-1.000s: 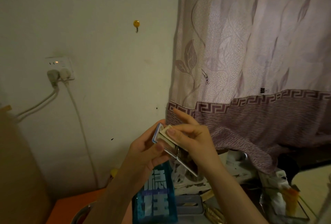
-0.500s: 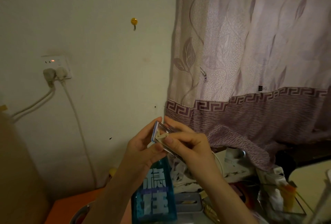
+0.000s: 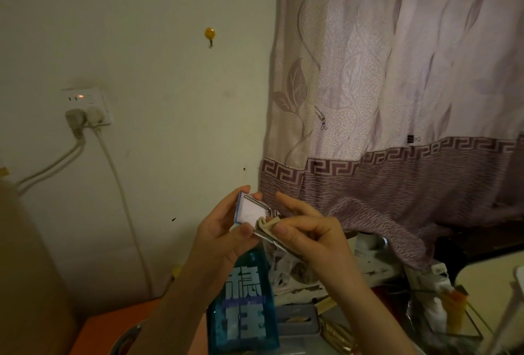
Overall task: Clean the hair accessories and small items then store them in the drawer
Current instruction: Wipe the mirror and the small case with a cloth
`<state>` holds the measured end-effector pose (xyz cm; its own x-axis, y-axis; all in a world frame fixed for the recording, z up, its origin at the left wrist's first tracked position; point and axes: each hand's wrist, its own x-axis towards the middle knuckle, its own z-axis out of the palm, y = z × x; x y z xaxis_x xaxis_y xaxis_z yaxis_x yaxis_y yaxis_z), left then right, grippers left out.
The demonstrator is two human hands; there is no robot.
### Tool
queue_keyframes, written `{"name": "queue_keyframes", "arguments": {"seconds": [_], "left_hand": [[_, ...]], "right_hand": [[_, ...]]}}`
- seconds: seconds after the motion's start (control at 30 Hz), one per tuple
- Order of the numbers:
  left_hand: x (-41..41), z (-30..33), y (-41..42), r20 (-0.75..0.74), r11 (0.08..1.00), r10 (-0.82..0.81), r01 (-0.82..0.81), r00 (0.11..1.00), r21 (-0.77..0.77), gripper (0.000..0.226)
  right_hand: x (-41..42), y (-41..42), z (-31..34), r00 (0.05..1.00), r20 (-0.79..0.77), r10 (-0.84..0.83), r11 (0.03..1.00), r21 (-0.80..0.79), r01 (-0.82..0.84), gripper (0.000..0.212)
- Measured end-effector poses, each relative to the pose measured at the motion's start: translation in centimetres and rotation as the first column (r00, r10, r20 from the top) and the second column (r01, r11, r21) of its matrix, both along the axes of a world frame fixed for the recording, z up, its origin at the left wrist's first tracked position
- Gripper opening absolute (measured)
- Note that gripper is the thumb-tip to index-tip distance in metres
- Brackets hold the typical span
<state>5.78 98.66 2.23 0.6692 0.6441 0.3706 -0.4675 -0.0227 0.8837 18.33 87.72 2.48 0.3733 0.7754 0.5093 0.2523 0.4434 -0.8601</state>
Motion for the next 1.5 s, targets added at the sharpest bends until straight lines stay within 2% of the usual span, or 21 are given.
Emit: {"name": "queue_keyframes", "arguments": {"seconds": [0.07,0.2,0.6,0.73,0.93,1.1,1.37,1.5], "left_hand": [[0.1,-0.1,0.1,0.000,0.999,-0.015,0.015,1.000,-0.036,0.099],[0.1,0.0,-0.1,-0.021,0.999,-0.043,0.042,0.999,-0.032,0.101],[0.1,0.0,-0.5,-0.072,0.999,-0.005,0.008,0.997,0.036,0.096],[0.4,-0.2,-0.7,-0.112,0.997,-0.032,0.040,0.993,0.069,0.089],[0.4,-0.5,-0.3,-0.088,0.997,-0.022,0.029,0.996,0.072,0.084],[0.5,-0.5,0.0,-0.060,0.998,0.015,-0.011,0.998,0.066,0.086],[0.9,-0.6,0.2,-0.042,0.998,0.043,-0.041,0.998,0.049,0.098],[0.6,-0.9,0.3,-0.030,0.999,0.041,-0.040,0.999,0.030,0.099]], "right_hand": [[0.1,0.0,0.1,1.000,-0.009,-0.025,0.999,0.037,0.025,0.014],[0.8,0.3,0.4,0.981,-0.176,-0.077,0.982,0.156,0.105,0.015],[0.0,1.7,-0.5,0.972,-0.192,-0.138,0.973,0.157,0.170,0.020],[-0.5,2.3,0.0,0.968,-0.235,-0.088,0.980,0.152,0.126,0.024],[-0.7,2.1,0.2,0.986,-0.155,-0.062,0.985,0.148,0.085,0.025],[-1.1,1.5,-0.7,0.995,0.002,-0.101,0.976,0.194,0.099,0.022],[-0.5,1.4,-0.9,0.998,-0.001,-0.065,0.980,0.189,0.064,0.028],[0.1,0.9,-1.4,0.988,0.062,-0.143,0.970,0.208,0.127,0.030]]}}
